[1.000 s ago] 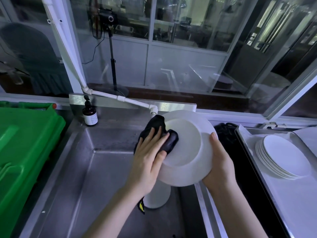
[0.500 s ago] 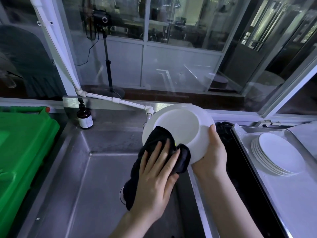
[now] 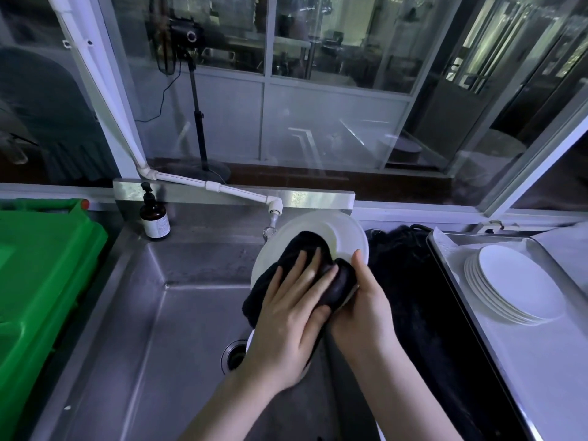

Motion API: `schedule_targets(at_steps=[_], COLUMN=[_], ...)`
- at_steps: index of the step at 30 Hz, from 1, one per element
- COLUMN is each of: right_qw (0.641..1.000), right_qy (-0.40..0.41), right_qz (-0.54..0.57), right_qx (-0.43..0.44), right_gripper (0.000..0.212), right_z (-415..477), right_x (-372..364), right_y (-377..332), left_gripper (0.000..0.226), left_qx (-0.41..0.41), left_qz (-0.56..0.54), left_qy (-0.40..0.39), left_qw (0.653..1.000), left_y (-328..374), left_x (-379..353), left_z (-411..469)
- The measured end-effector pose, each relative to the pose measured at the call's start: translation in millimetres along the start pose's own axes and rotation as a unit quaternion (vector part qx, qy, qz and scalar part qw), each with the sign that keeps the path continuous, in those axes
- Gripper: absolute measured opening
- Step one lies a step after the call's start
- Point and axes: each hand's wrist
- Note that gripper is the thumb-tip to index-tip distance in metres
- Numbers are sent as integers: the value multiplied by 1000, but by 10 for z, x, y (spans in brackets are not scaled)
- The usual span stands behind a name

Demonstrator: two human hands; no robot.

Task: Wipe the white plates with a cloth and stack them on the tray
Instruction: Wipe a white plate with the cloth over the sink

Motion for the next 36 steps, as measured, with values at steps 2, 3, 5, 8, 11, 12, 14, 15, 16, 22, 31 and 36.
schedule_targets(at_steps=[2, 3, 5, 8, 11, 12, 14, 15, 16, 22, 31, 36], right_qw=[1000, 999, 999, 997, 999, 999, 999, 998, 997, 998, 997, 996], right_qy=[-19, -32, -50, -66, -34, -25, -17, -16, -18, -21, -27, -31], right_qz=[-3, -5, -10, -26, -37, -40, -51, -60, -68, -57, -61, -77], right_qx=[6, 8, 8, 10, 11, 11, 7, 6, 6, 31, 28, 44], right_gripper=[53, 52, 49, 51, 54, 54, 47, 44, 44, 52, 48, 40], right_z=[14, 18, 28, 25, 14, 12, -9, -27, -50, -72, -65, -139], right_x=[6, 14, 40, 55, 40, 47, 74, 91, 101, 112, 151, 151], right_y=[1, -18, -77, -147, -72, -22, 79, 121, 146, -65, -34, -70], left_gripper=[48, 48, 47, 49, 48, 48, 47, 48, 47, 46, 47, 45], left_qx=[45, 64, 65, 23, 7, 11, 32, 48, 64, 166, 28, 118], left_qz=[-20, -23, -8, 4, 9, 2, -8, -7, -8, 7, -8, 14], left_qy=[-18, -22, -14, -17, -18, -23, -29, -28, -26, 18, -35, 11], left_qw=[999, 997, 998, 1000, 1000, 1000, 999, 998, 998, 986, 999, 993], left_y=[-48, -86, -160, -140, -42, -13, 13, 1, -29, -353, 13, -261], left_x=[47, 76, 141, 175, 137, 128, 112, 111, 118, 232, 102, 179], left_z=[118, 135, 82, -92, -115, -55, 112, 195, 271, 325, 162, 399])
Point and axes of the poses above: each hand's wrist, its own z-axis towards the middle knuckle, its own x-axis out of the back of the hand, y = z × x, and after that the axes turned 13 degrees about y, right-handed
